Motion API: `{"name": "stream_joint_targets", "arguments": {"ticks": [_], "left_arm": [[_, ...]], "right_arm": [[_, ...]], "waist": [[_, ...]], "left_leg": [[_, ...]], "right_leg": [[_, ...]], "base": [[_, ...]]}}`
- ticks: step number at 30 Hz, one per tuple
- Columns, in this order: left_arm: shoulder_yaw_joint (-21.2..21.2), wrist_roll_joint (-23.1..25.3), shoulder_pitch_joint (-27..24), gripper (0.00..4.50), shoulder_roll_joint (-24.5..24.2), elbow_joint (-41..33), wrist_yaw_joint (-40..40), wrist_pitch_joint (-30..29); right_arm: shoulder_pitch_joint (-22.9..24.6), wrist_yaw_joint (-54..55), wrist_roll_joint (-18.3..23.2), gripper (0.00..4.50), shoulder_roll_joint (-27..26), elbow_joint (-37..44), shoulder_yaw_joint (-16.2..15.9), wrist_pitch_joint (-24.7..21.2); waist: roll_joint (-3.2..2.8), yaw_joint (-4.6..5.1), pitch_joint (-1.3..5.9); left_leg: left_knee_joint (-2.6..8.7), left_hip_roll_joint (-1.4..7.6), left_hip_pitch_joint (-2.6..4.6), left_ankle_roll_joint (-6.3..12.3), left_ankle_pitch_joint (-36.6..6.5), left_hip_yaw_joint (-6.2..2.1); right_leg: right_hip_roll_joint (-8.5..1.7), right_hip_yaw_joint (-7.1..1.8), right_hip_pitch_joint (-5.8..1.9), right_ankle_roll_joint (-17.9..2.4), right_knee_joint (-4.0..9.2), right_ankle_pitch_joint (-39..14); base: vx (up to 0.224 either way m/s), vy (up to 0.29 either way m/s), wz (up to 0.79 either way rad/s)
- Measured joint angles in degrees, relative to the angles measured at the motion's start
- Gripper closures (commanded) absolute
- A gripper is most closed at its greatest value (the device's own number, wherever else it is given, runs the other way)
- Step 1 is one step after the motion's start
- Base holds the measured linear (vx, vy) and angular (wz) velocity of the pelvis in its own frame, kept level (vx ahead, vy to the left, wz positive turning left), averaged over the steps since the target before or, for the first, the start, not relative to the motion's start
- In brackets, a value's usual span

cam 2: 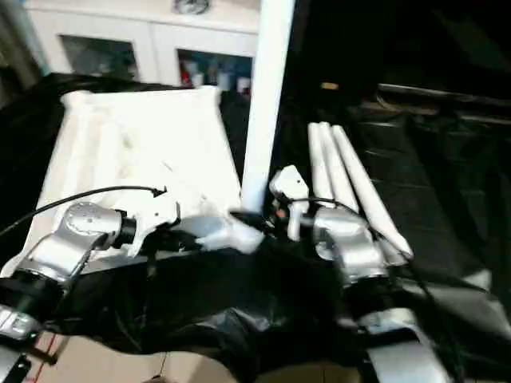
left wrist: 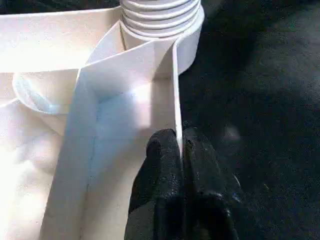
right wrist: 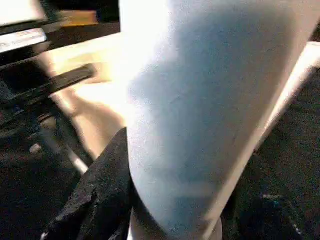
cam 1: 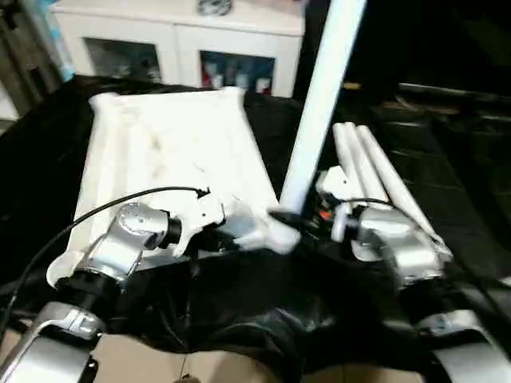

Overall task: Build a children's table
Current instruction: Insert table leg to table base

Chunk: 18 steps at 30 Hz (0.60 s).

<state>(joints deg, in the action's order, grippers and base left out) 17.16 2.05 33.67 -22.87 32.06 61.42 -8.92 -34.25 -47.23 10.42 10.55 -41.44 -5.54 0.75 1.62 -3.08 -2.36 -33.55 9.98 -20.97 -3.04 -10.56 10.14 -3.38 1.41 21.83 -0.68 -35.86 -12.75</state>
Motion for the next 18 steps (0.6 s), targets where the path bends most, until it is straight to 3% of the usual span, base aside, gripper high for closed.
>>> {"name": "stream_joint_targets", "arguments": {"ticks": [7,9,14,18], "left_arm": [[-0.7,1.3,2.3,4.5,4.7,0.5,-8.4,-7.5],[-1.3,2.5,3.8,4.5,8.4,0.5,-13.6,-12.7],[-1.7,3.3,4.5,4.5,12.7,-1.4,-19.9,-19.6],[-1.7,3.4,4.5,4.5,13.3,-1.8,-21.4,-20.4]], "right_arm": [[-4.6,11.8,-1.7,2.62,-3.5,-6.3,1.7,-0.1],[-7.4,17.4,-2.3,2.62,-4.5,-10.1,3.1,-1.1],[-10.8,23.4,-3.4,2.62,-5.6,-14.2,4.7,-1.6],[-12.0,24.8,-3.9,2.62,-6.1,-15.7,5.1,-1.6]], "waist": [[0.21,0.03,-0.09],[0.3,0.05,-0.09],[0.52,-0.15,0.05],[0.51,-0.06,0.06]], "left_leg": [[0.01,0.02,0.01,-0.01,0.0,0.0],[-0.01,0.02,-0.05,-0.01,0.0,0.01],[0.0,0.02,-0.1,-0.01,0.0,0.01],[0.03,0.02,-0.11,0.0,0.0,0.01]], "right_leg": [[0.0,0.04,0.04,0.0,0.0,0.1],[-0.01,0.04,0.06,-0.2,0.03,0.2],[-0.01,0.06,0.03,-0.1,0.21,0.1],[0.0,0.09,0.0,-0.1,0.33,0.1]], "base": [[0.0,0.0,0.0],[0.0,0.0,0.0],[0.0,0.0,0.0],[0.0,0.0,0.0]]}}
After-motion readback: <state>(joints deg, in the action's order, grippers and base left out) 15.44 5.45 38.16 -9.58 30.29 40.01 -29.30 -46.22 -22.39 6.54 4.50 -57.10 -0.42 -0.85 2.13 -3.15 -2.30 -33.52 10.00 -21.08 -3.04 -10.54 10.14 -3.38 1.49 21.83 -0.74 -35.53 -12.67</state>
